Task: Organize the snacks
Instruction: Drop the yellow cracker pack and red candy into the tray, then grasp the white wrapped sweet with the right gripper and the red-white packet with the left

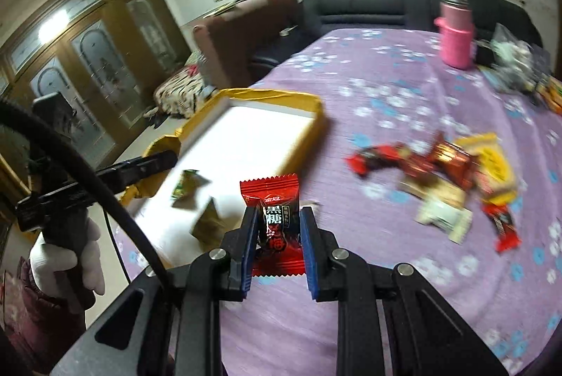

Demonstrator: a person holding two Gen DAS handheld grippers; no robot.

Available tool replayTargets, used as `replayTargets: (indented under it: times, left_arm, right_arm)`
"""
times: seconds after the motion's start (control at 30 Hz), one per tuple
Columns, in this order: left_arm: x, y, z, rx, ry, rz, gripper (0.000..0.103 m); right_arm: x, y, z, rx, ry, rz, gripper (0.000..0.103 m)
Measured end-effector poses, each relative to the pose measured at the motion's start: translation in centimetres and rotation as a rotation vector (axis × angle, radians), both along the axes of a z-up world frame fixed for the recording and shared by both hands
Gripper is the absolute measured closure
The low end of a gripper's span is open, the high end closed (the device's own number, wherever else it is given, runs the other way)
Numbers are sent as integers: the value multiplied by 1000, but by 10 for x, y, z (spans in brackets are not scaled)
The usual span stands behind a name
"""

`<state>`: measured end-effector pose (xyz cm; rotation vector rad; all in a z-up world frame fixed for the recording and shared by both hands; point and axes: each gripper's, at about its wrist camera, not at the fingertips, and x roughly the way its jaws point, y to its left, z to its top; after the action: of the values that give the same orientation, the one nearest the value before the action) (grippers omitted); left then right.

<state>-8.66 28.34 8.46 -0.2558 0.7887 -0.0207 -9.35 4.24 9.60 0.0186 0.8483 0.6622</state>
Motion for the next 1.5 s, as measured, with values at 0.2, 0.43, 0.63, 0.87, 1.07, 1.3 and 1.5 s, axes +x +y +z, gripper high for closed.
replayTargets:
  times: [0.2, 0.43, 0.63, 0.87, 1.07, 1.3, 1.5]
  left_arm:
    - [-4, 22, -30, -3, 54, 38, 56]
    - [1, 21, -46, -32, 97, -5, 56]
    - [-1, 19, -45, -75, 87, -14, 35]
    - [-20, 30, -27, -196, 45, 66, 21]
    - [-45, 16, -10, -313, -39, 54, 18]
    - [-40, -50, 1, -267, -43, -106, 18]
    - [-31, -108, -4, -179, 2, -229, 18]
  right_arm:
    - [27, 64, -25, -69, 55, 38, 81]
    - [53, 105, -58, -126, 126, 36, 81]
    - [54, 108, -59, -99, 129, 16, 77]
    - [48, 71, -32, -30, 84, -38, 72]
    - [39, -11, -11, 33, 48, -169, 62]
    - [38, -118, -22, 72, 90, -380, 58]
    - [51, -131, -49, 23, 123, -405, 58]
